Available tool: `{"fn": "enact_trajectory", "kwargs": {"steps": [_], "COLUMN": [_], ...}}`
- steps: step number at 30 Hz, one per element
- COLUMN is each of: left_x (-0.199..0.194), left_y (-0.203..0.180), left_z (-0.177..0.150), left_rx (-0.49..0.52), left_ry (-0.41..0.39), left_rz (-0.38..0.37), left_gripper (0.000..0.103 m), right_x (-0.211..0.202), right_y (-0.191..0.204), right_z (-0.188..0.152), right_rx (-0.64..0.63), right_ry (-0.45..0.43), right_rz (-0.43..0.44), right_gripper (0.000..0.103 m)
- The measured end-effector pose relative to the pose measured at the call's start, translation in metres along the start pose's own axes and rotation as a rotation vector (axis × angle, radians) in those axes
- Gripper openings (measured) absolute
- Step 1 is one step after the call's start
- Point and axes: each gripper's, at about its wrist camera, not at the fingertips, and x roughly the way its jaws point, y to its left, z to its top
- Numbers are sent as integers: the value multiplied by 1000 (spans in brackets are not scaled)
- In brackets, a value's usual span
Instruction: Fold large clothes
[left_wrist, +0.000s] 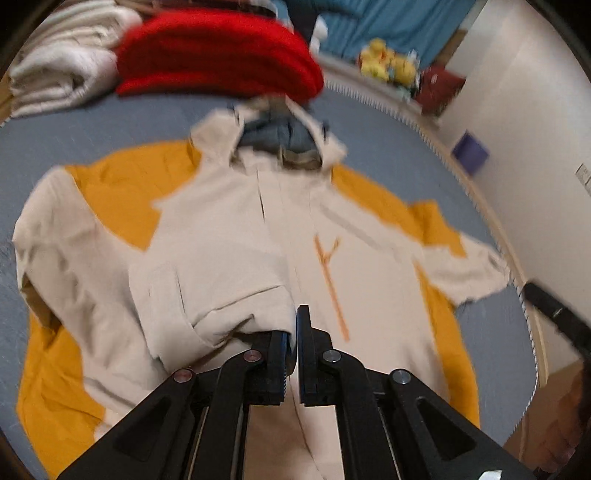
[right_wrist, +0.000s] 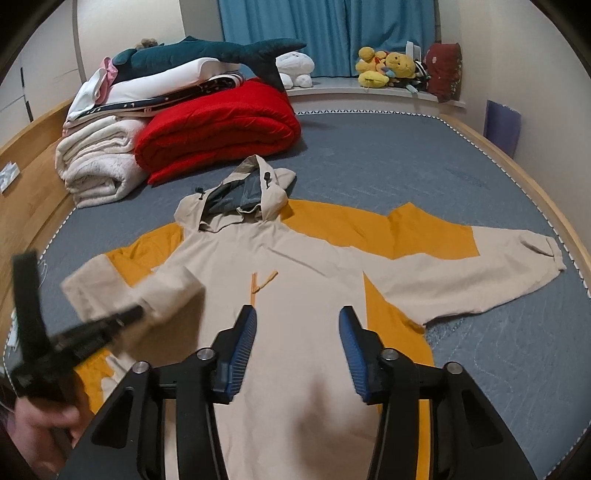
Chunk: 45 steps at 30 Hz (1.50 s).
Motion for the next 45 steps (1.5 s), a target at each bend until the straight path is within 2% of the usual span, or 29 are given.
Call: {"fn": "enact_trajectory", "kwargs": {"steps": [3, 8, 11, 14, 15, 16, 17, 18, 19, 22, 26, 29, 35, 40, 45], "left_x": [-8, -70, -108, -123, -120, -111, -104, -101, -99, -98, -102, -104, -102, -100, -100], "left_y": [2, 4, 12, 43, 56, 70, 79, 86, 92, 102, 124, 134, 152, 162, 172], "left_z": [0, 16, 24, 20, 16, 16, 17, 20, 24, 32, 37, 38, 44, 47, 50], "left_rx": [22, 7, 11, -73, -109, -149, -174, -186, -184, -157, -207, -221, -265, -287, -306], "left_ry": [57, 53, -63, -191, -209, -177, -150, -146, -161, -198, -189, -181, -168, -157, -158], "left_rz": [49, -13, 34, 85, 132, 207, 237, 231, 236, 352, 319, 341, 333, 321, 328], "left_gripper": [18, 36, 42, 43, 43, 41, 41, 41, 41, 41, 41, 41, 41, 41, 41], "right_x": [4, 8, 14, 22, 24, 27, 29, 31, 34, 46, 59, 72, 106, 131, 140], "right_y": [2, 3, 10, 20, 25, 34, 40, 50, 57, 86, 121, 140, 162, 180, 191], "right_z": [3, 9, 7, 2, 0, -3, -7, -12, -16, -31, -45, -53, -65, -80, -96], "right_rx": [5, 29, 36, 36, 20, -9, -27, -59, -86, -176, -283, -340, -397, -483, -584], "right_ry": [10, 14, 18, 36, 38, 43, 46, 51, 56, 105, 123, 142, 218, 274, 270], "right_rz": [19, 65, 94, 140, 147, 154, 164, 184, 196, 235, 257, 262, 279, 250, 174], "right_gripper": [36, 37, 39, 39, 39, 39, 39, 39, 39, 39, 38, 33, 33, 34, 34]}}
